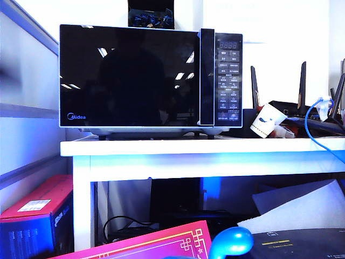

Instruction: Open the microwave door, place the box of snacks from the top of the microwave inside, then close the microwave door.

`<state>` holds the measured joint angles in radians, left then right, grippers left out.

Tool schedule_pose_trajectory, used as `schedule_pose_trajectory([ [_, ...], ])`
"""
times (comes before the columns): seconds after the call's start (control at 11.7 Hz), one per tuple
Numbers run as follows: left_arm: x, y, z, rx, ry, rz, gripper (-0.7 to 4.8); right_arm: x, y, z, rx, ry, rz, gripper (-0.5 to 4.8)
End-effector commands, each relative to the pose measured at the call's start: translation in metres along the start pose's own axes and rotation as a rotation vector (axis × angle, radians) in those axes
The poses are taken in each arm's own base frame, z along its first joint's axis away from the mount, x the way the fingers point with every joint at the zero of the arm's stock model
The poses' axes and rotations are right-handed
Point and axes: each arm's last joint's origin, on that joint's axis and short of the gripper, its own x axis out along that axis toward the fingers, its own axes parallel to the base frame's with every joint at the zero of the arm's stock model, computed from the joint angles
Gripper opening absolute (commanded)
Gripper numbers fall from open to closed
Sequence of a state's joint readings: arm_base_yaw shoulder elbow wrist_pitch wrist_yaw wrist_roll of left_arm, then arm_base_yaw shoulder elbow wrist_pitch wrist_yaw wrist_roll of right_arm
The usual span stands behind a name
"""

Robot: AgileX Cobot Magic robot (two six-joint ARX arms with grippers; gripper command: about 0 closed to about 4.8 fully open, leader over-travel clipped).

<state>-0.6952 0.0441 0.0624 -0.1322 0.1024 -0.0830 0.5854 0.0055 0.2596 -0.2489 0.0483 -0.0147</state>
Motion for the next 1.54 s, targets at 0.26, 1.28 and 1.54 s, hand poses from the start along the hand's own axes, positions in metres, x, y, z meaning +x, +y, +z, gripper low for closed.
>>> schedule_pose_trajectory([
  [0.26,0.004,0.005,-0.015,0.134,0.018,0.122,-0.04,0.016,0.001,-0.075,0.029,0.269,-0.036,-0.01],
  [1.28,-0.018,0.055,-0.010,0.071,-0.034,0.629,-0.04,0.020,0.001,-0.074,-0.036,0.190,-0.038,-0.01],
  [1.54,-0.018,0.055,-0.010,0.071,-0.034,0.629,-0.04,0.019,0.000,-0.076,-0.047,0.206,-0.037,-0.01],
])
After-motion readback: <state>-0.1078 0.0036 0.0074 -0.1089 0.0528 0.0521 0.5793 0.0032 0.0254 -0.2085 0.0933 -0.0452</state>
